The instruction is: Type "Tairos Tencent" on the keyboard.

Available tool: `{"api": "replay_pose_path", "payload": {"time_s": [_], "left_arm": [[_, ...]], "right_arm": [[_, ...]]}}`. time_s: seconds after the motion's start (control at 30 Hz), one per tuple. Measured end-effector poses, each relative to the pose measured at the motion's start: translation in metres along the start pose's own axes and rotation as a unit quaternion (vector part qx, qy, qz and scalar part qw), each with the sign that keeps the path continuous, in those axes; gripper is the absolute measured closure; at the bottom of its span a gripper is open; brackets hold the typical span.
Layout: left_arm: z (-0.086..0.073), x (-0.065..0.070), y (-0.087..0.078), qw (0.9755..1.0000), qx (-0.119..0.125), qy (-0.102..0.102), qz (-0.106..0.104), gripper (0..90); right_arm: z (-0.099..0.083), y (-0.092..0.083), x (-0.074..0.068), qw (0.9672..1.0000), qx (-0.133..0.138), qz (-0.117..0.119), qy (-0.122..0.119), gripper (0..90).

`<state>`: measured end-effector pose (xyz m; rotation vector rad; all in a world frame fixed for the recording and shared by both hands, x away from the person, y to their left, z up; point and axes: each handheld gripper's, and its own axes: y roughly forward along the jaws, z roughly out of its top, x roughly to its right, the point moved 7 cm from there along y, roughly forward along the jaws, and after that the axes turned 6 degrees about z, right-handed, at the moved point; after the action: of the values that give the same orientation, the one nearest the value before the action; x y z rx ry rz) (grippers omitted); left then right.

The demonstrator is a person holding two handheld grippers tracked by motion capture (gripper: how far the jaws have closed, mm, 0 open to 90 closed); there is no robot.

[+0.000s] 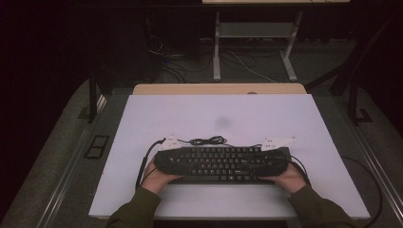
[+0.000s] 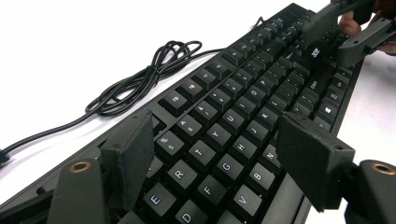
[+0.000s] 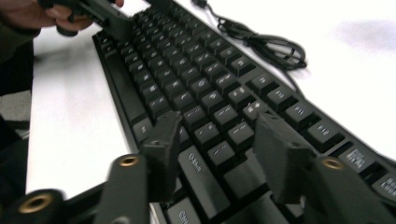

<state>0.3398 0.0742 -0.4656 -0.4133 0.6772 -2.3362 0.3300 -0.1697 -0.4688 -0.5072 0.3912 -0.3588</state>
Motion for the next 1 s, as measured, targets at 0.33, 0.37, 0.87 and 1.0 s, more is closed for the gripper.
{"api": "replay_pose_path", "payload": {"time_s": [0.33, 0.37, 0.87, 1.0], "left_arm": [[-0.006, -0.006, -0.004, 0.9999, 0.003, -0.008, 0.015, 29.1], [-0.007, -0.007, -0.005, 0.9998, 0.002, -0.007, 0.016, 29.4], [-0.016, -0.021, -0.014, 0.9986, 0.003, -0.022, 0.047, 52.3], [-0.017, -0.025, -0.016, 0.9982, 0.002, -0.029, 0.053, 65.2]], "right_arm": [[0.006, 0.006, 0.002, 0.9999, 0.016, 0.000, 0.001, 35.1], [0.007, 0.007, 0.003, 0.9998, 0.019, -0.001, 0.000, 34.6], [0.017, 0.020, 0.003, 0.9998, 0.018, 0.011, -0.007, 33.2], [0.018, 0.024, 0.002, 0.9997, 0.016, 0.016, -0.010, 33.2]]}}
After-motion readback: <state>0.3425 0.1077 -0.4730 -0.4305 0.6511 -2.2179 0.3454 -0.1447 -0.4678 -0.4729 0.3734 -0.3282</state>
